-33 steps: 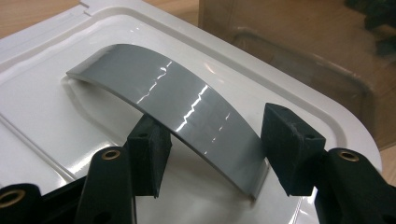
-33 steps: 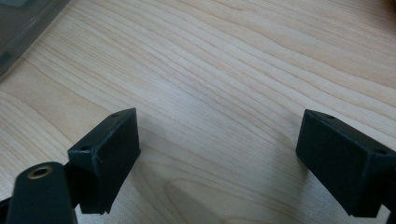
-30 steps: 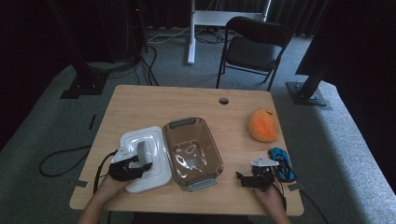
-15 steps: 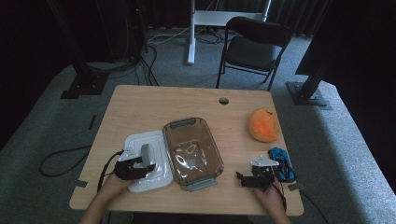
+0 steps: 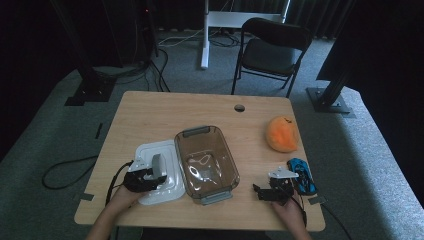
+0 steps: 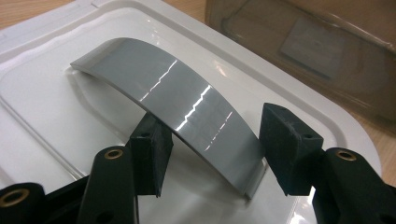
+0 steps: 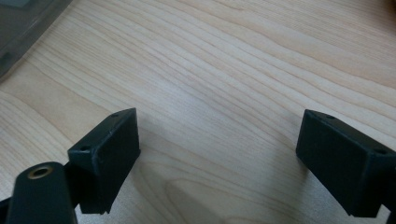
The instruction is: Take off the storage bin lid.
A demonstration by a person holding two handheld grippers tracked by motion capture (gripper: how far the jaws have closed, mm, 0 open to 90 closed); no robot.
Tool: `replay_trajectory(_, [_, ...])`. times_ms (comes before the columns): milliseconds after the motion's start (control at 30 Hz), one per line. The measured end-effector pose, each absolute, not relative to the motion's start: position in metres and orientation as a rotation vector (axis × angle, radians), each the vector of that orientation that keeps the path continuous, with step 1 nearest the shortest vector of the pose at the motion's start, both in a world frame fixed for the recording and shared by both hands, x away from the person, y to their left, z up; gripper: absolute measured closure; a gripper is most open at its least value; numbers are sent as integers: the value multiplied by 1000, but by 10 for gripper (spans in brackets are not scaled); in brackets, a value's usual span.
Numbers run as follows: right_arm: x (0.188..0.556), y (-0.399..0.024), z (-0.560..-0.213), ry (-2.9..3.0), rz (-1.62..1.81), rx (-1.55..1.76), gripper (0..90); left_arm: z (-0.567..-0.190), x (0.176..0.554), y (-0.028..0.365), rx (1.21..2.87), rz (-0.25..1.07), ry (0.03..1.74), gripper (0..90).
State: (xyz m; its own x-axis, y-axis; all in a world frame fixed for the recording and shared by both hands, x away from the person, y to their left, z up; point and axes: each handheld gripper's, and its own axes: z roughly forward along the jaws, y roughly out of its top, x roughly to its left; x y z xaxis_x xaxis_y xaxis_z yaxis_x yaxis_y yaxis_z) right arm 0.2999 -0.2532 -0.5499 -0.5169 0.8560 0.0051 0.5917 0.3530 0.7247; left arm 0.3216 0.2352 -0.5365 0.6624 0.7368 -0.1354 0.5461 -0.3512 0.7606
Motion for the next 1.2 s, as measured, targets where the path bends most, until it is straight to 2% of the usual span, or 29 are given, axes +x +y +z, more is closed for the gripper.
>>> replay_trajectory(100, [300,-253,-550,2246,968,1271,126,-535,321,235,2048,327,999,401])
replay_trajectory(700, [300,-253,-550,2246,968,1270,126,-523,319,256,1982,378,1061,341])
replay_trajectory(833, [300,-253,-550,2246,968,1271,126,-519,317,267,1953,362,1051,260])
replay_trajectory(1200, [300,-253,-550,2246,968,1270,126,-517,318,286,1890,527,1168,85])
